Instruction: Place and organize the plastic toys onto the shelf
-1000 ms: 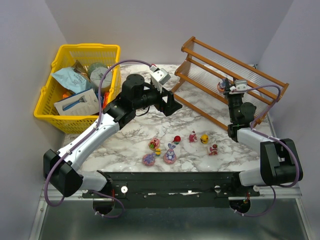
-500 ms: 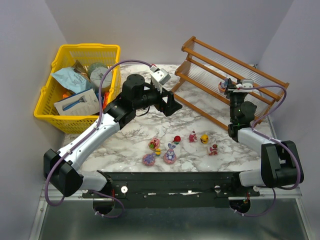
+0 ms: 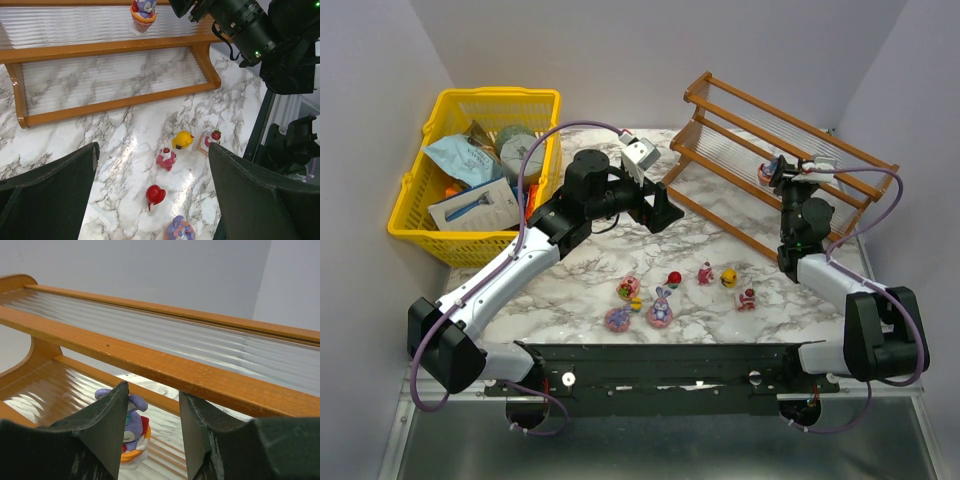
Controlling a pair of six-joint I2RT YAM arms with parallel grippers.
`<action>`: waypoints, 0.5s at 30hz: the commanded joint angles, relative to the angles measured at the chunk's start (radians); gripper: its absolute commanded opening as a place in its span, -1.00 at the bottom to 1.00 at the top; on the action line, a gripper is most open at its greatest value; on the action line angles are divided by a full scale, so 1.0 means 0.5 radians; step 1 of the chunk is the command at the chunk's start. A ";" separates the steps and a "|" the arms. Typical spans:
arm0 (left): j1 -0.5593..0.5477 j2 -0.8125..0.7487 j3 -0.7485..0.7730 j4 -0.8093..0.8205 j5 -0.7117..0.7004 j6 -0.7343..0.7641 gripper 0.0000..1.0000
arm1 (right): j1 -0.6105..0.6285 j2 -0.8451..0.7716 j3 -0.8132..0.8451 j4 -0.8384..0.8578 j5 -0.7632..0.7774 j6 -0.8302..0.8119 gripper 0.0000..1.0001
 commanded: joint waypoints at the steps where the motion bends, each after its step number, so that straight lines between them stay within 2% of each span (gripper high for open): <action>1: 0.011 -0.018 -0.031 0.048 0.045 -0.013 0.98 | -0.011 -0.072 0.082 -0.045 0.035 0.086 0.06; 15: 0.011 -0.033 -0.056 0.060 0.039 -0.019 0.97 | -0.008 -0.161 0.122 -0.208 0.013 0.123 0.08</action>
